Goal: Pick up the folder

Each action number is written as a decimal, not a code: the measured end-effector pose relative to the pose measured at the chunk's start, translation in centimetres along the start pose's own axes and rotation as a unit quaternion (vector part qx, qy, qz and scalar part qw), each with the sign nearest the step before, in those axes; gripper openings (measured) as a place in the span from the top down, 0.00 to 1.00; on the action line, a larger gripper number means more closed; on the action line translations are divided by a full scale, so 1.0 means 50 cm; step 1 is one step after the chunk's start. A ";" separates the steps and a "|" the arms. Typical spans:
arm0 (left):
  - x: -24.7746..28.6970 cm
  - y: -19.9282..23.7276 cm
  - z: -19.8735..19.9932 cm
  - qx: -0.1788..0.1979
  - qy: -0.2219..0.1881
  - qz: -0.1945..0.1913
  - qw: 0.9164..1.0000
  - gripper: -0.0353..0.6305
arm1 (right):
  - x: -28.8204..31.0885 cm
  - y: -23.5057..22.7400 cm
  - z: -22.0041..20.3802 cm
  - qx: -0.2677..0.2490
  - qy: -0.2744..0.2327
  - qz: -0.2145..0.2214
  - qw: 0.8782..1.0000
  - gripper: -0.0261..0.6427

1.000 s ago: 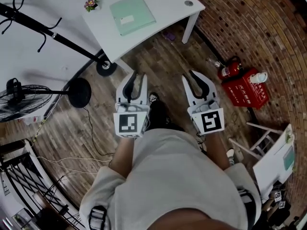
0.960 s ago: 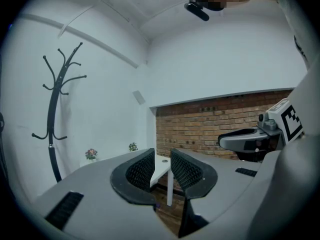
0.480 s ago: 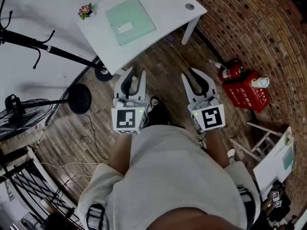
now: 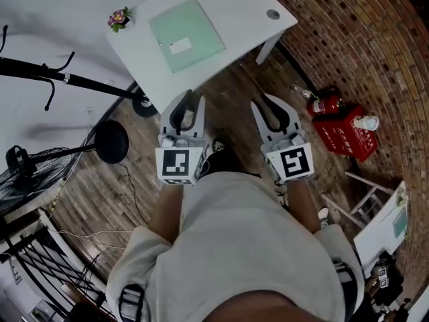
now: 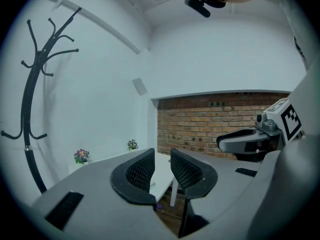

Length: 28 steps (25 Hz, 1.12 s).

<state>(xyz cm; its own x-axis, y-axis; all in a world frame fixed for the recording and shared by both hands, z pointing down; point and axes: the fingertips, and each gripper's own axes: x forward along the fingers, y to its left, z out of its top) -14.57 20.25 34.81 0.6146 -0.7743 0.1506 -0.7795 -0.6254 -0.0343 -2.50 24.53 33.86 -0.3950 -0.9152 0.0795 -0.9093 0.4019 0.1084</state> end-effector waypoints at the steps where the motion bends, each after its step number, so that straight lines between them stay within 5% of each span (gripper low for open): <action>1: 0.005 0.012 -0.004 -0.002 0.001 0.000 1.000 0.81 | 0.013 0.003 0.000 -0.003 0.002 0.002 1.000 0.84; 18: 0.056 0.142 -0.035 -0.028 0.008 0.017 0.999 0.81 | 0.160 0.018 -0.023 -0.007 0.030 0.027 0.999 0.83; 28: 0.142 0.192 -0.024 -0.036 0.004 0.051 0.998 0.81 | 0.245 -0.059 -0.014 -0.016 0.019 0.047 0.999 0.83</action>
<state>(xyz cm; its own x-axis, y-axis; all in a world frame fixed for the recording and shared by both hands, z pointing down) -17.86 8.88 36.73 0.5310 -0.8324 0.1587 -0.8447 -0.5349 0.0208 -4.55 12.13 35.22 -0.4733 -0.8714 0.1290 -0.8630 0.4881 0.1304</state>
